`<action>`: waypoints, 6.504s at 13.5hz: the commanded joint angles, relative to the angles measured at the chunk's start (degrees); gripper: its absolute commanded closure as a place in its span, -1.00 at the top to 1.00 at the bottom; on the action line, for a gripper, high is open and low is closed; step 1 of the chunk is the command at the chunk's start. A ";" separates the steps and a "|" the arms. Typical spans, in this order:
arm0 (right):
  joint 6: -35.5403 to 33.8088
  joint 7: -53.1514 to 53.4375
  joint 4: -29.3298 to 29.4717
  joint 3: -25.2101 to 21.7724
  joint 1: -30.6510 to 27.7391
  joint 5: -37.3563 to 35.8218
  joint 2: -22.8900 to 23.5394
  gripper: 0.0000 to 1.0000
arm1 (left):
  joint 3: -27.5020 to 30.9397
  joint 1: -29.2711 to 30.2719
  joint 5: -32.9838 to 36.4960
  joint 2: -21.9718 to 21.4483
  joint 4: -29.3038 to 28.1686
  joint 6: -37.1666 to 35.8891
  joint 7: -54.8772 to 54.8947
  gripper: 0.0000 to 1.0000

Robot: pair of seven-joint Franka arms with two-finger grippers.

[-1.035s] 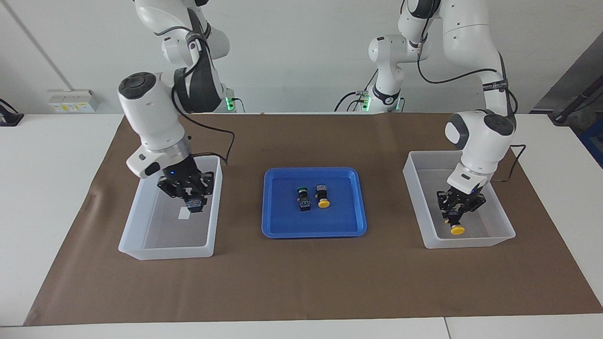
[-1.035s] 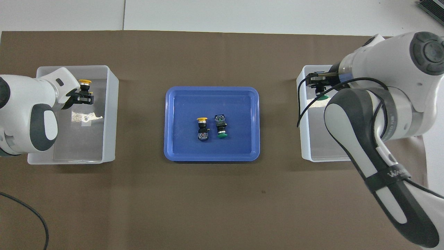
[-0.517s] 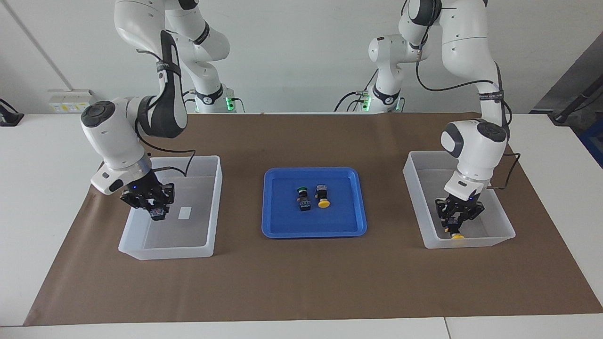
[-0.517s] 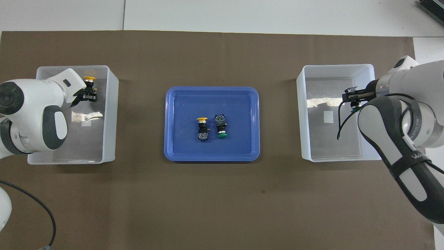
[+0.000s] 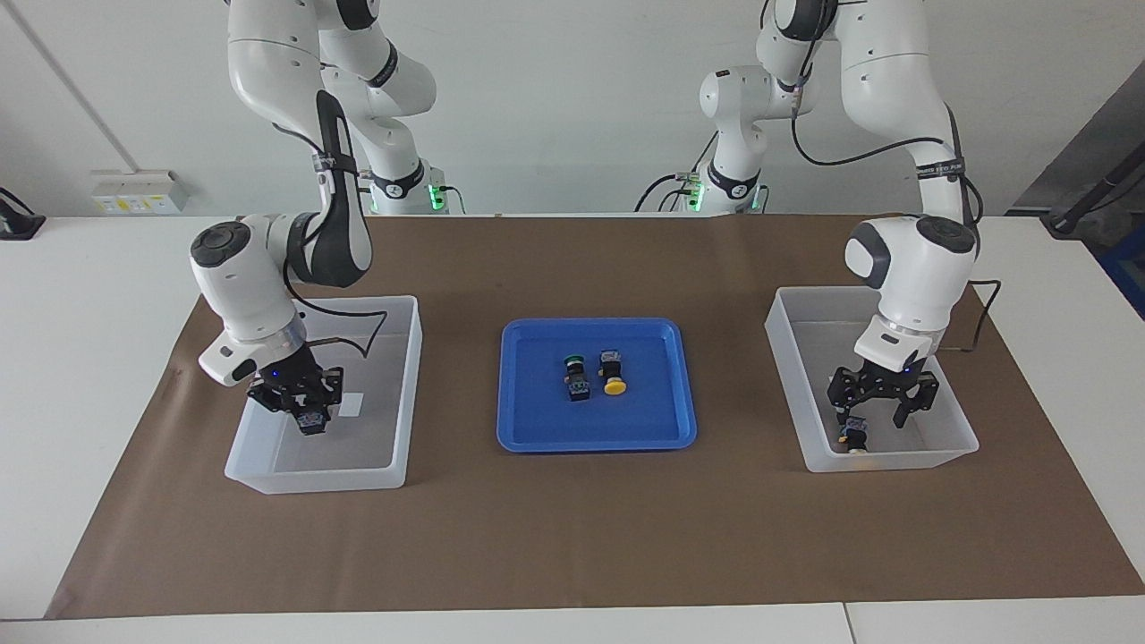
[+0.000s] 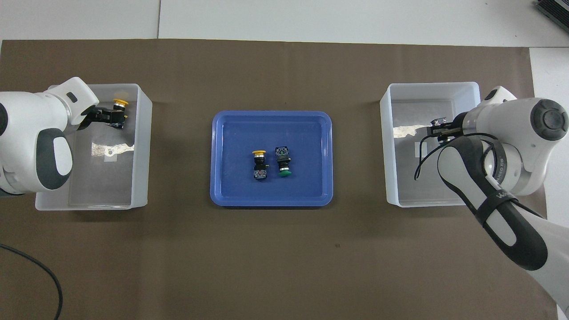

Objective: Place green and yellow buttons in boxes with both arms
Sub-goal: 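Reach the left gripper to the second yellow button on the blue tray, then grasp the second yellow button with the left gripper while the right gripper withdraws, then carry the yellow button with the left gripper while the right gripper grasps green, then drop the yellow button with the left gripper while the right gripper carries green, then lower the green button into the bin with the right gripper and release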

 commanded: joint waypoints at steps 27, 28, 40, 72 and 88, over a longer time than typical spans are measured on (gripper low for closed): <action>-31.31 20.14 11.09 0.86 8.17 -1.15 -16.32 1.00 | -0.44 -36.31 0.84 3.54 -4.56 0.28 -49.21 -0.15; -31.22 21.46 11.00 0.86 9.58 -1.15 -16.06 1.00 | -0.36 -36.31 0.93 3.45 -4.91 0.55 -49.13 -0.44; -6.90 43.79 10.39 1.21 30.32 -0.19 0.63 1.00 | 0.26 -20.34 0.93 -10.43 -2.63 -12.01 -39.38 -1.00; -17.85 30.39 10.92 0.95 18.50 -8.54 -9.01 -1.00 | 0.08 3.77 0.49 3.63 -1.49 10.66 3.44 1.00; 0.51 6.97 -11.06 0.95 3.79 -1.95 -8.59 -0.91 | -1.05 -6.60 1.01 -22.55 -0.37 -31.23 -9.66 1.00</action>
